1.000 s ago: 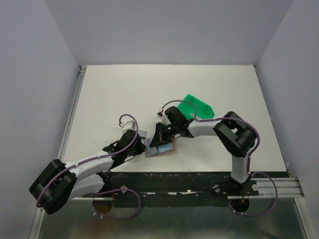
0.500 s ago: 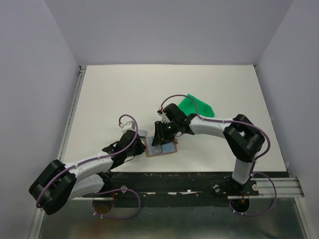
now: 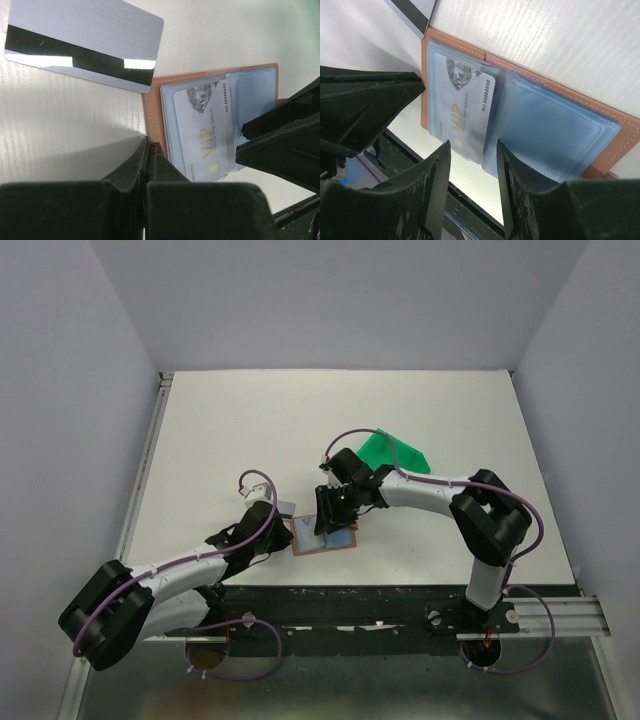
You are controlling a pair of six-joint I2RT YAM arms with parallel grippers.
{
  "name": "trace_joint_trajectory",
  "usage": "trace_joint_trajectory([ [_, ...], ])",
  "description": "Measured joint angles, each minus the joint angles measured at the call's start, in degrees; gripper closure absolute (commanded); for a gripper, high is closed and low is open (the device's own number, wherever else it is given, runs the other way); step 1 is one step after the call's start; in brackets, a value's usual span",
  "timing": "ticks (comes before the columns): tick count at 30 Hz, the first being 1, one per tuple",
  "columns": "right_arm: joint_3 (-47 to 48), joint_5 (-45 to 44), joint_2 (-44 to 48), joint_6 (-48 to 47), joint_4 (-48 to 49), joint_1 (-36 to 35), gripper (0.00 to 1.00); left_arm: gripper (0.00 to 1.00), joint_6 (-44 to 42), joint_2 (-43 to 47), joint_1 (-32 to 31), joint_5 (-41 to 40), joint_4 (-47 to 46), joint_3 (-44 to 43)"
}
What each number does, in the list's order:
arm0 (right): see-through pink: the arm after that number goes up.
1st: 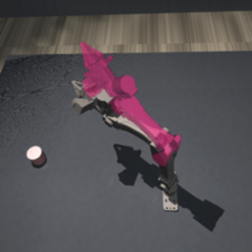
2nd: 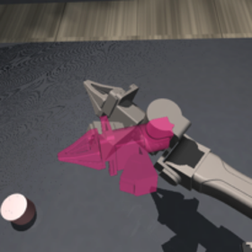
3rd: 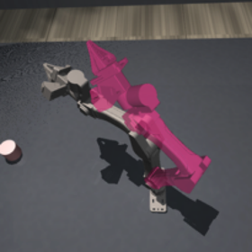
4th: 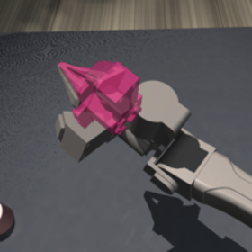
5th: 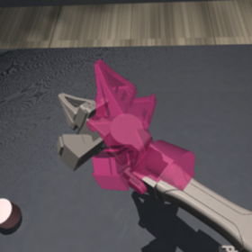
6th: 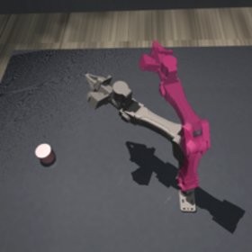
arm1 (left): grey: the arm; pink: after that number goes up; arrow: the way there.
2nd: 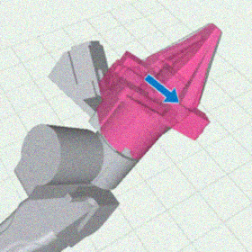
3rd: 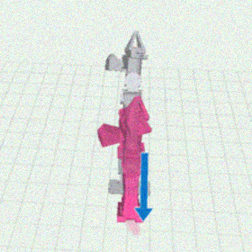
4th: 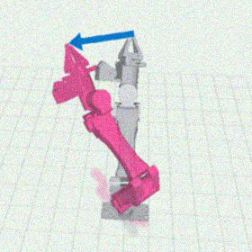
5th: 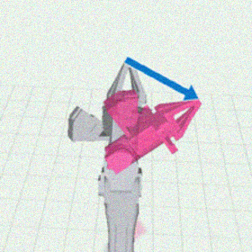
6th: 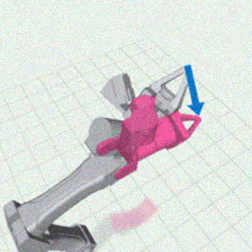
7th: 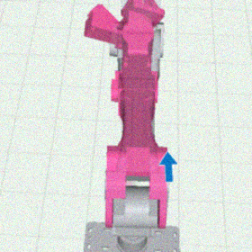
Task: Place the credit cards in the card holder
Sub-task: Insert the credit card into the card holder.
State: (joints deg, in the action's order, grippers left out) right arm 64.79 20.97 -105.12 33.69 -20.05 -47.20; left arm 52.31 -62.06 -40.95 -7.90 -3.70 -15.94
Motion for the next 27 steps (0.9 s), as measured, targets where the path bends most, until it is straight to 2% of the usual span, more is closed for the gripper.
trace_joint_trajectory([
  [20, 3.6, 0.8, -4.3, -0.3, -0.2, -1.1, 0.52, 1.00, 0.0, -0.5, 0.0, 0.7, -0.9, 0.0],
  [27, 3.6, 3.6, -5.0, 0.5, 0.6, -1.5, 0.52, 1.00, 0.0, -0.7, 0.0, 0.8, -1.0, 0.0],
])
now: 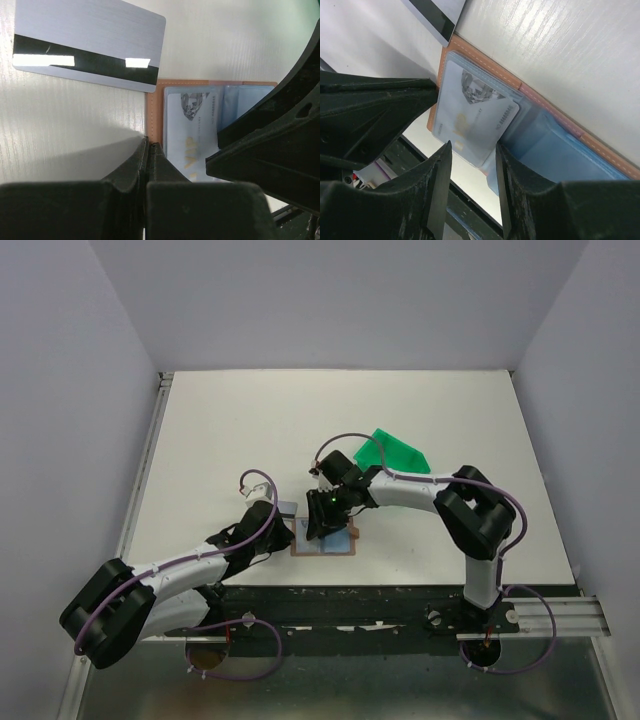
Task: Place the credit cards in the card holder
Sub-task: Insert the credit card into the card holder.
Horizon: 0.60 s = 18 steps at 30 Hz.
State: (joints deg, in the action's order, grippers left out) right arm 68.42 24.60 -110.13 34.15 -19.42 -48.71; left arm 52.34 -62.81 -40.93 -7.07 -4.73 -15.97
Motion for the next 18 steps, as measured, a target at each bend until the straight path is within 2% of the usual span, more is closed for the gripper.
trace_joint_trajectory([
  [11, 0.0, 1.7, -0.2, 0.8, 0.0, 0.0, 0.52, 1.00, 0.1, 0.2, 0.0, 0.1, -0.5, 0.3],
  [18, -0.4, -4.0, 3.8, 0.0, -1.3, -0.1, 0.52, 1.00, 1.8, 2.2, -0.6, 1.7, -1.4, 2.2],
])
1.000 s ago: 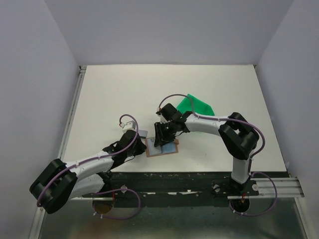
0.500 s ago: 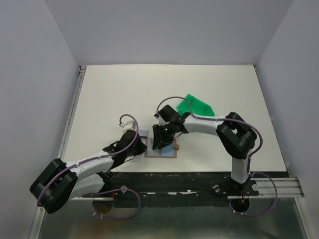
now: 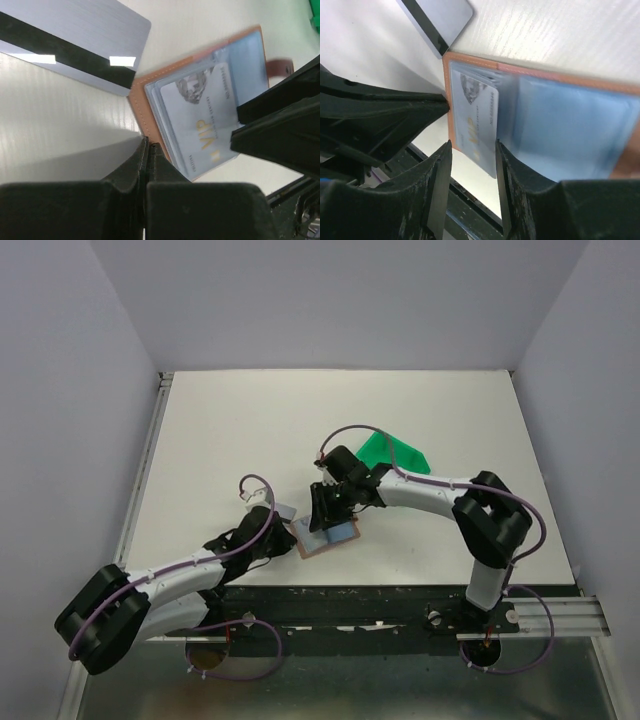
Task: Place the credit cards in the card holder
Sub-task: Insert the credit card into the card holder, then move the credit card to the corner of the board.
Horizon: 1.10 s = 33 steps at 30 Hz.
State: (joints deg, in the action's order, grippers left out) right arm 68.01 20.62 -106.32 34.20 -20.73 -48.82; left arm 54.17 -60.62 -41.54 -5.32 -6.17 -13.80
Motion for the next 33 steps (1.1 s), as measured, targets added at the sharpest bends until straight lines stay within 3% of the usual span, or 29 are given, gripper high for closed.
trace_joint_trajectory([
  [7, -3.1, -6.3, 9.0, -0.8, -0.9, 0.0, 0.52, 1.00, 1.6, 0.7, -1.7, 1.4, 0.0, 0.6],
  [15, -3.6, -8.3, 10.6, -2.3, -2.0, 0.1, 0.51, 1.00, 1.7, -0.1, -2.0, 1.4, 1.7, -0.7],
  [23, 0.4, -6.1, 7.3, -5.6, -2.4, 1.3, 0.51, 1.00, 2.6, 18.8, -2.0, -3.5, 17.8, -1.3],
  [27, 9.2, -2.7, 0.9, -8.8, -3.6, 1.6, 0.51, 1.00, 2.6, 23.2, 1.7, -5.8, 22.7, -3.0],
  [33, 18.0, 1.6, -6.8, -10.3, -4.6, 1.6, 0.52, 0.99, -0.2, 14.6, 12.3, -5.0, 22.6, -4.1],
])
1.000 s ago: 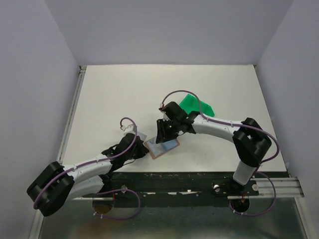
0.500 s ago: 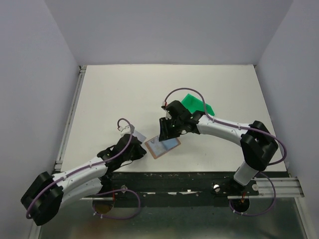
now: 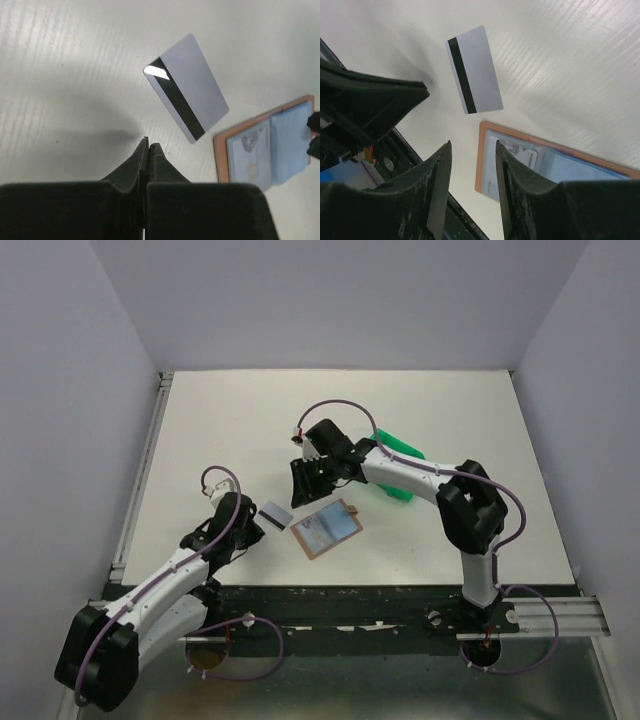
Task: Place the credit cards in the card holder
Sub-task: Move the credit card to the corner of the board.
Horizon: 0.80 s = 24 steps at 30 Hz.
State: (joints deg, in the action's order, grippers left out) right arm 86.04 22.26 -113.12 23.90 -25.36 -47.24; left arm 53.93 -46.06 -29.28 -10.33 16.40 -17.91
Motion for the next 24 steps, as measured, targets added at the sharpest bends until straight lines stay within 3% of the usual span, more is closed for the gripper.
trace_joint_trajectory([
  [5, -0.7, 1.5, -0.6, 0.4, -0.4, 0.0, 0.52, 0.98, -4.8, -8.2, 4.7, 1.1, -1.1, -4.3],
  [16, -0.8, 1.6, -1.6, 1.4, -0.5, 0.0, 0.52, 0.91, -10.7, -11.3, 11.1, 2.3, -5.0, -9.9],
  [21, -1.7, 1.6, -1.6, 2.0, -0.1, 0.0, 0.52, 0.75, -13.3, -21.9, 13.6, 5.1, -8.9, -13.0],
  [24, -5.4, 1.4, 0.5, 2.5, 0.5, 0.0, 0.52, 0.71, -15.1, -26.9, 13.8, 6.8, -10.6, -15.4],
])
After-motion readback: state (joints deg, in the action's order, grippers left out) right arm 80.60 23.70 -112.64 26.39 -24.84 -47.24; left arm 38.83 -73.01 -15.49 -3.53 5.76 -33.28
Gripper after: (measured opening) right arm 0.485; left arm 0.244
